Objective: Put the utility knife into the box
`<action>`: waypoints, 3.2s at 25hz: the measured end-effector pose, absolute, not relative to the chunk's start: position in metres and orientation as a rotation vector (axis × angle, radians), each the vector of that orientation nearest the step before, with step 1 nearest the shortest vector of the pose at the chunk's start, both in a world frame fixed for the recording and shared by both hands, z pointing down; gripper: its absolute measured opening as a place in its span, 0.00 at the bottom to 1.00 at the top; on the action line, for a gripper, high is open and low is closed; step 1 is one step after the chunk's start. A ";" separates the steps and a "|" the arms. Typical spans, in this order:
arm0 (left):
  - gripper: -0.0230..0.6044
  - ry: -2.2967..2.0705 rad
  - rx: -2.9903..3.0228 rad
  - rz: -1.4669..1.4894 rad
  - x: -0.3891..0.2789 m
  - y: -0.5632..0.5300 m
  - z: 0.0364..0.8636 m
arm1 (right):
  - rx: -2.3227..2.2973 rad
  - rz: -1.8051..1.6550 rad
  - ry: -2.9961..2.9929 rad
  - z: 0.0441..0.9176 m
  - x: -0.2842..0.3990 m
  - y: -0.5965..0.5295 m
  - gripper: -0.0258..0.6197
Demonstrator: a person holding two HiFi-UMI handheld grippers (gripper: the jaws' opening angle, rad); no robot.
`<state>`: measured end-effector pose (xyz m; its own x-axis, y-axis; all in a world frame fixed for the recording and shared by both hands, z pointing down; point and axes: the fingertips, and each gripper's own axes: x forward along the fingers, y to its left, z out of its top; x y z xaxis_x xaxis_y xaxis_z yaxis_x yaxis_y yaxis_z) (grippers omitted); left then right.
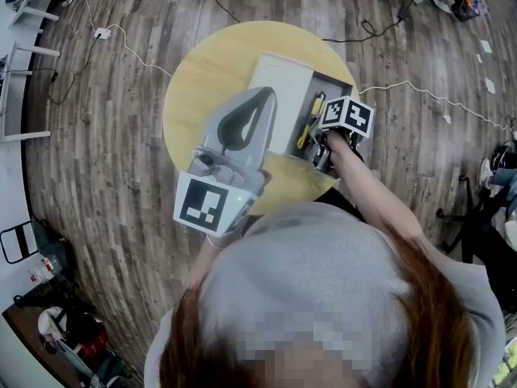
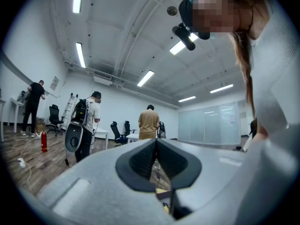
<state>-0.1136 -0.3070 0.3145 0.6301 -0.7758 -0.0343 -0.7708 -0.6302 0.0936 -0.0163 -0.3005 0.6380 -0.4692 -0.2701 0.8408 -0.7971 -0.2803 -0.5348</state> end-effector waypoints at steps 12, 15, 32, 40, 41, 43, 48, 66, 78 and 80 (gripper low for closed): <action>0.04 -1.370 2.759 -0.100 -0.122 -0.309 0.312 | 1.312 1.772 -1.522 0.652 -0.020 -0.298 0.23; 0.04 -1.377 2.754 -0.098 -0.123 -0.311 0.312 | 1.316 1.740 -1.531 0.652 -0.020 -0.300 0.23; 0.04 -1.405 2.721 -0.125 -0.131 -0.313 0.314 | 1.345 1.742 -1.515 0.653 -0.021 -0.302 0.23; 0.04 -1.401 2.724 -0.132 -0.130 -0.311 0.314 | 1.357 1.756 -1.522 0.652 -0.022 -0.302 0.28; 0.04 -1.399 2.724 -0.133 -0.130 -0.311 0.314 | 1.361 1.766 -1.519 0.651 -0.021 -0.302 0.28; 0.04 -1.396 2.723 -0.135 -0.130 -0.311 0.314 | 1.369 1.783 -1.517 0.650 -0.021 -0.303 0.28; 0.04 -1.403 2.729 -0.136 -0.130 -0.312 0.313 | 1.380 1.766 -1.540 0.644 -0.020 -0.307 0.31; 0.04 -1.393 2.741 -0.120 -0.127 -0.314 0.313 | 1.414 1.134 -2.169 0.485 -0.035 -0.352 0.31; 0.04 -1.421 2.751 -0.117 -0.131 -0.316 0.305 | 1.428 0.540 -2.510 0.374 -0.069 -0.364 0.18; 0.04 -1.431 2.747 -0.117 -0.132 -0.316 0.305 | 1.430 0.521 -2.536 0.366 -0.072 -0.363 0.15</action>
<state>-0.1319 -0.3162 0.3055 0.5710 -0.8196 -0.0473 -0.8164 -0.5729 0.0721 -0.0720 -0.3631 0.3665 -0.5197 -0.7897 0.3259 -0.8542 0.4751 -0.2110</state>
